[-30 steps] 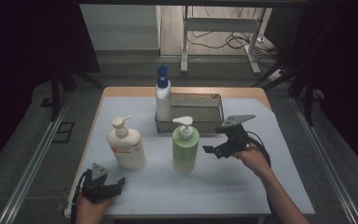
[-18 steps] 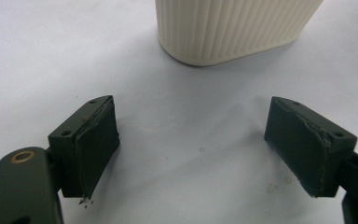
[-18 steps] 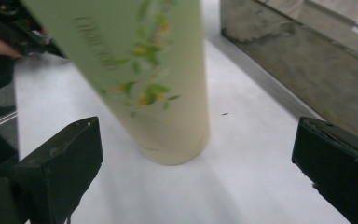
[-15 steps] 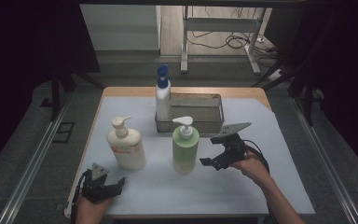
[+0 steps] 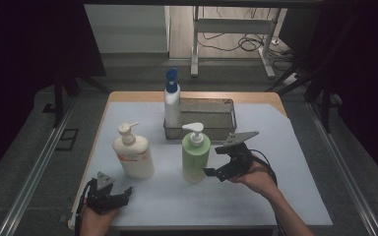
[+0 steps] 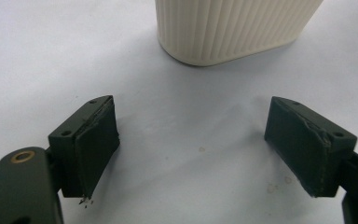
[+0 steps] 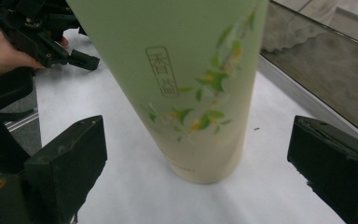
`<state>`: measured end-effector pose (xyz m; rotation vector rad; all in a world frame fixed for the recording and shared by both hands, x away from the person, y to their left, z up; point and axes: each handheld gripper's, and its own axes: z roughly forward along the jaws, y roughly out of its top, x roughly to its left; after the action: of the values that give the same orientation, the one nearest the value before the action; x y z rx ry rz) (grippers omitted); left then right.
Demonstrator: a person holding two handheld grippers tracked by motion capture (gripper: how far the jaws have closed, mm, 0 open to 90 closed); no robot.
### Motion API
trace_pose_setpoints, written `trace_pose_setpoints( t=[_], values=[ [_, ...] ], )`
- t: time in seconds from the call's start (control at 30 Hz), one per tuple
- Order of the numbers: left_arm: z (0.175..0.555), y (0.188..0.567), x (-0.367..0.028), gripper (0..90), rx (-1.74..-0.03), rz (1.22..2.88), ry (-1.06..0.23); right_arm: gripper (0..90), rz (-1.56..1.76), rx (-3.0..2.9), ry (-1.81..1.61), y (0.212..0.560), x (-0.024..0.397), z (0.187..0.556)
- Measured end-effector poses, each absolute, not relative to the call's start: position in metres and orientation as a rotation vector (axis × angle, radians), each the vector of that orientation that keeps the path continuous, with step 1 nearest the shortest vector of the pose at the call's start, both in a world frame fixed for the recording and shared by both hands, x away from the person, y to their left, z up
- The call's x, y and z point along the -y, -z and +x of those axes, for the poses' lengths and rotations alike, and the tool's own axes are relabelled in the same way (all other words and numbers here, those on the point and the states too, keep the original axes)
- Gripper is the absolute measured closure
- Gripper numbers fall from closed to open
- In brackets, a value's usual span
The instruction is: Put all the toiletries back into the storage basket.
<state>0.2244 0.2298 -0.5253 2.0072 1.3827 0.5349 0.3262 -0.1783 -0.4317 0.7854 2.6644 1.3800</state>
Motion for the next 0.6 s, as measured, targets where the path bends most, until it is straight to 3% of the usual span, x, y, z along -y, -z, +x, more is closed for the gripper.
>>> trace_pose_setpoints(
  t=[0.6],
  values=[
    [0.225, 0.525, -0.23, 17.0, -1.378, 2.012, -0.536, 1.1, 0.717, -2.609, -1.315, 0.433, 0.137, 0.327]
  ],
)
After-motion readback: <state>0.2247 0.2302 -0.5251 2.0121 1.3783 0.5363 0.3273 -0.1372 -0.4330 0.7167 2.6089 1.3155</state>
